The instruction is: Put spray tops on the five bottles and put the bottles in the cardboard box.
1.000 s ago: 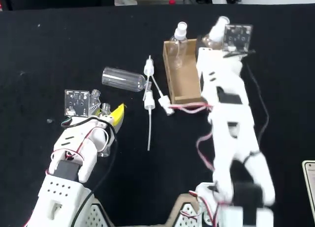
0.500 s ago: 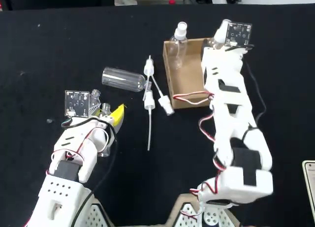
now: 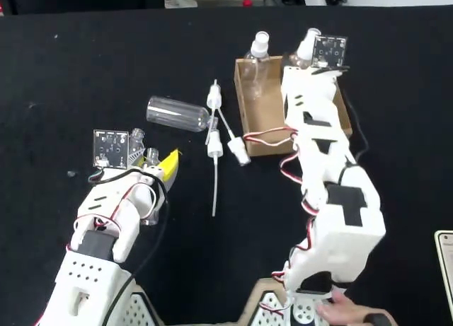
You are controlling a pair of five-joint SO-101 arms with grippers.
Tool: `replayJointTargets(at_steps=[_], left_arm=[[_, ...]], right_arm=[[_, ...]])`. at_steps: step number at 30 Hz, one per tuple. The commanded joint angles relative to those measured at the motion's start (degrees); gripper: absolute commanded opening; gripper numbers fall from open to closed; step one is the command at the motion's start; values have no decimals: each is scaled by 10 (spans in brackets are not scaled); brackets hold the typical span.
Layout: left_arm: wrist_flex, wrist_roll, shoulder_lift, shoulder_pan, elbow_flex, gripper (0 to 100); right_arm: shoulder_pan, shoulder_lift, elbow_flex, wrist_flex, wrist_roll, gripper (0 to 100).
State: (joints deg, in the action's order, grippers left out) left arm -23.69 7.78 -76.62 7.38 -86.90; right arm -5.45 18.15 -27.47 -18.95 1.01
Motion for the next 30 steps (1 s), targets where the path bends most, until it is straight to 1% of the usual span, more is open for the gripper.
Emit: replayJointTargets(at_steps=[1,9,21,30], left_arm=[[12,6,-6,-5,8,230],[12,6,-6,-4,8,230],[13,6,-6,-4,7,230],[13,6,-6,-4,7,230]], right_arm=[[11,9,51,-16,0,11],[18,49,90,-13,0,11],[27,51,99,-13,0,11],[47,51,96,-13,0,11]])
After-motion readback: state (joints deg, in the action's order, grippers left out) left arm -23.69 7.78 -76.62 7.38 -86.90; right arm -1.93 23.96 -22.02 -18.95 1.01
